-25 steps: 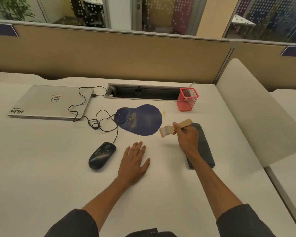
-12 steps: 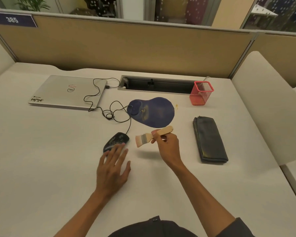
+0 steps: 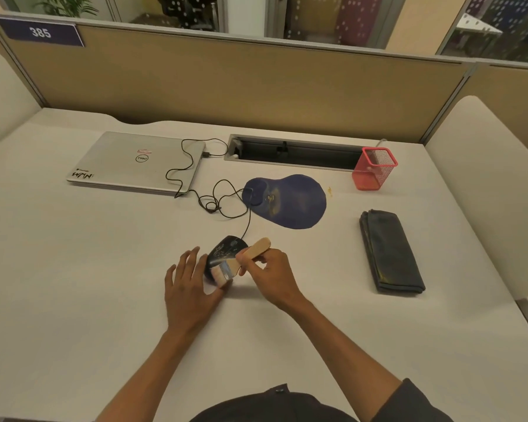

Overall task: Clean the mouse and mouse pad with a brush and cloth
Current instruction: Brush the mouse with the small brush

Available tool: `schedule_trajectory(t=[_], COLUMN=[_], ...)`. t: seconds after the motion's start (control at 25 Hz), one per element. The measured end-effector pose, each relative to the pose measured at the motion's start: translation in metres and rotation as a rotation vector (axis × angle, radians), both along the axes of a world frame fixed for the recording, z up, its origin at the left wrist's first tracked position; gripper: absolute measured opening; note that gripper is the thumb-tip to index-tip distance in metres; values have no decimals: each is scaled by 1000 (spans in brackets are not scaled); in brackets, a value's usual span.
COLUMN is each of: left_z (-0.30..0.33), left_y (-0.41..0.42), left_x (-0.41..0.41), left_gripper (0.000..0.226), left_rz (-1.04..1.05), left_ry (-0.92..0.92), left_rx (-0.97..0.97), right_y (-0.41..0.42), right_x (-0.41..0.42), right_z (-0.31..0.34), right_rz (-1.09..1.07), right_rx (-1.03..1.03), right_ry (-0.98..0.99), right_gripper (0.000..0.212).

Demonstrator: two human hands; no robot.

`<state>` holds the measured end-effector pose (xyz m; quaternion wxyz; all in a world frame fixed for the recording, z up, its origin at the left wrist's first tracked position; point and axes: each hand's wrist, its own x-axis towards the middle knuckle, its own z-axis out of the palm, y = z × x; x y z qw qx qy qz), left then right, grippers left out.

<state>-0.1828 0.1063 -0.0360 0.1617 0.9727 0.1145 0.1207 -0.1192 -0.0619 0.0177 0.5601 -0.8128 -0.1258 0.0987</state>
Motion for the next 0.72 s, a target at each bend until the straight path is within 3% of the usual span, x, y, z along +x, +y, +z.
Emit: schedule_trajectory(t=[0.16,0.72], left_z=[-2,-6], left_y=[0,3], left_x=[0,1], left_gripper=[67,70], left_rz=[-1,9], left_ry=[-28,-107], left_rx=[-7,-149], right_y=[3,-18], right_x=[13,62], right_z=[-5,-2], right_rz=[-84,-344], right_rx=[-27,-112], right_ry=[45,-63], right_gripper=[24,28])
